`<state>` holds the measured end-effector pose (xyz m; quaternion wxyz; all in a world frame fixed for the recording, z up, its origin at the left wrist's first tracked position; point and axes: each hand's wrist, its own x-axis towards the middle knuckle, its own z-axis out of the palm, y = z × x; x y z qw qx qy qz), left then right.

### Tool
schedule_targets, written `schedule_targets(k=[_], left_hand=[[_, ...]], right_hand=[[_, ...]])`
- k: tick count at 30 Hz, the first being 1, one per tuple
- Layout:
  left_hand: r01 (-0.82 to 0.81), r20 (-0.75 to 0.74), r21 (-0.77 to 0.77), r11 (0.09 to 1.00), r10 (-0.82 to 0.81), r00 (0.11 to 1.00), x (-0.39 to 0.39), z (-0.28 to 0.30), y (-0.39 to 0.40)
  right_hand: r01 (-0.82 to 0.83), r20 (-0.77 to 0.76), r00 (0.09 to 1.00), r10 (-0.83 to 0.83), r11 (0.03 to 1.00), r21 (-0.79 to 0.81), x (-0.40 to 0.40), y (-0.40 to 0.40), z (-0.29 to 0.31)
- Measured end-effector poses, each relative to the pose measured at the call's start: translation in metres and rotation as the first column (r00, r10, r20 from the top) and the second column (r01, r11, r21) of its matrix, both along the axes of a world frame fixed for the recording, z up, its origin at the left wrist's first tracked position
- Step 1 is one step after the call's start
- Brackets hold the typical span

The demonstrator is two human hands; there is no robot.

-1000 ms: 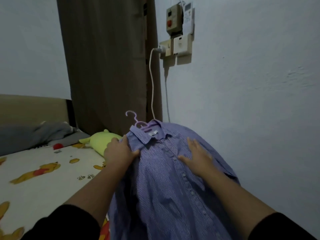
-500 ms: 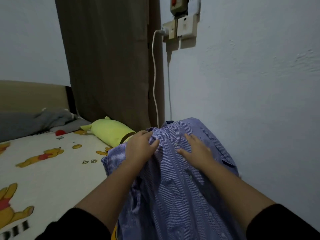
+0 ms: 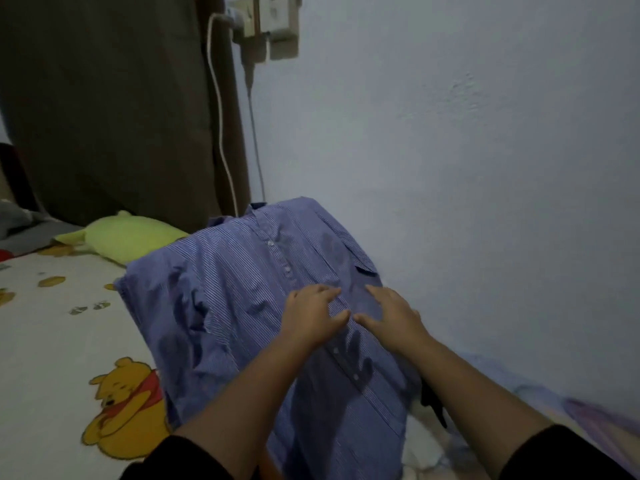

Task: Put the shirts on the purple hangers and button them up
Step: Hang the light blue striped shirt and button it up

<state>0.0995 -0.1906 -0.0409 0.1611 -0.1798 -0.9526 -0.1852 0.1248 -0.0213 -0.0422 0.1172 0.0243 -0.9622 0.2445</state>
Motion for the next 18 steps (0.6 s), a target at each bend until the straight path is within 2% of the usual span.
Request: schedule_targets(k=[9,14,18], left_hand=[[0.189,0.179,-0.034,0.981,-0.181,0.967,0.026,-0.065,0.083],[0.298,0.255,-0.052,0.953,-0.276,0.927,0.022,-0.104,0.128],[0.357,0.307,-0.055,0.932,-0.325,0.895,0.011,-0.134,0.169]], right_hand=[[0.189,0.138,0.974,-0.177,0.979,-0.078,0.065,0.090,-0.072],[0.333,0.218,0.926,-0.309,0.939,-0.082,0.092,0.142,-0.110],[0.385,0.252,0.900,-0.354,0.919,-0.083,0.096,0.179,-0.141]])
